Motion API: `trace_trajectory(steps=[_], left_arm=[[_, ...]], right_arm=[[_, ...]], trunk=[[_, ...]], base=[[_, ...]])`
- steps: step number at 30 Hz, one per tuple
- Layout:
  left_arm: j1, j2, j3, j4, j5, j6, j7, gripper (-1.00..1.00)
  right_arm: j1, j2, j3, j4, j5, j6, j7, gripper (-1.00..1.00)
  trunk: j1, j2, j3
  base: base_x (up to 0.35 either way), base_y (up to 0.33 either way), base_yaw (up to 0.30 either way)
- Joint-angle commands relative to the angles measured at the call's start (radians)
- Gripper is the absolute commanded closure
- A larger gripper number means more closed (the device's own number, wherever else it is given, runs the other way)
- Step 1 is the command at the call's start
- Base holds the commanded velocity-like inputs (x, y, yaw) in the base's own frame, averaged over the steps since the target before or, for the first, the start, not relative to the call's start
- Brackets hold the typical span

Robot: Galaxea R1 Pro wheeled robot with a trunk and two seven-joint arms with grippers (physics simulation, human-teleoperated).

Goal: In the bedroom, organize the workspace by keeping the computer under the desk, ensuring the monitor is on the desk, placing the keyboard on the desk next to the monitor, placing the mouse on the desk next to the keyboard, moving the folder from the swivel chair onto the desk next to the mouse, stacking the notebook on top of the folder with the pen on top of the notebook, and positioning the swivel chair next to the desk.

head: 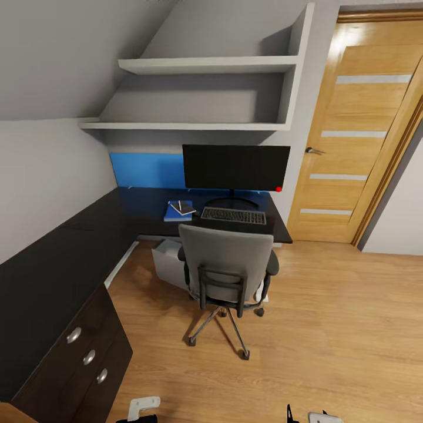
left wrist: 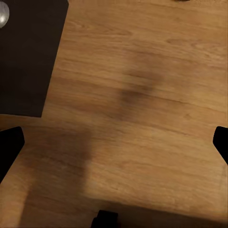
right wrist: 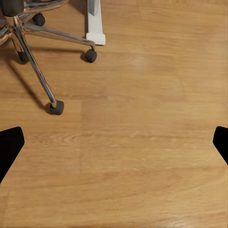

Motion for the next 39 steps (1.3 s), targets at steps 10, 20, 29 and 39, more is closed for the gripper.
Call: trace_trajectory(steps=[10,20,29,39], left_arm=[[-0.001,0.009,-0.007,0.001,0.009,-0.001,0.004,-1.0],[0.016,0.066,-0.009,0.001,0.008,0.004,0.01,-1.0],[0.073,0.1,-0.01,0.001,0.008,0.003,0.005,-1.0],[0.1,0.105,-0.01,0.001,0.008,-0.004,0.003,-1.0]], right_arm=[[-0.001,0.0,0.009,0.002,-0.003,-0.003,-0.005,-1.0],[-0.001,0.0,0.008,0.002,-0.003,-0.003,-0.005,-1.0],[-0.001,0.0,0.008,0.002,-0.003,-0.003,-0.005,-1.0],[-0.001,0.0,0.008,0.002,-0.002,-0.003,-0.005,-1.0]], trunk=[[-0.031,0.056,0.024],[-0.031,0.056,0.024],[-0.031,0.056,0.024],[-0.031,0.056,0.024]], base=[[0.0,0.0,0.0],[0.0,0.0,0.0],[0.0,0.0,0.0],[0.0,0.0,0.0]])
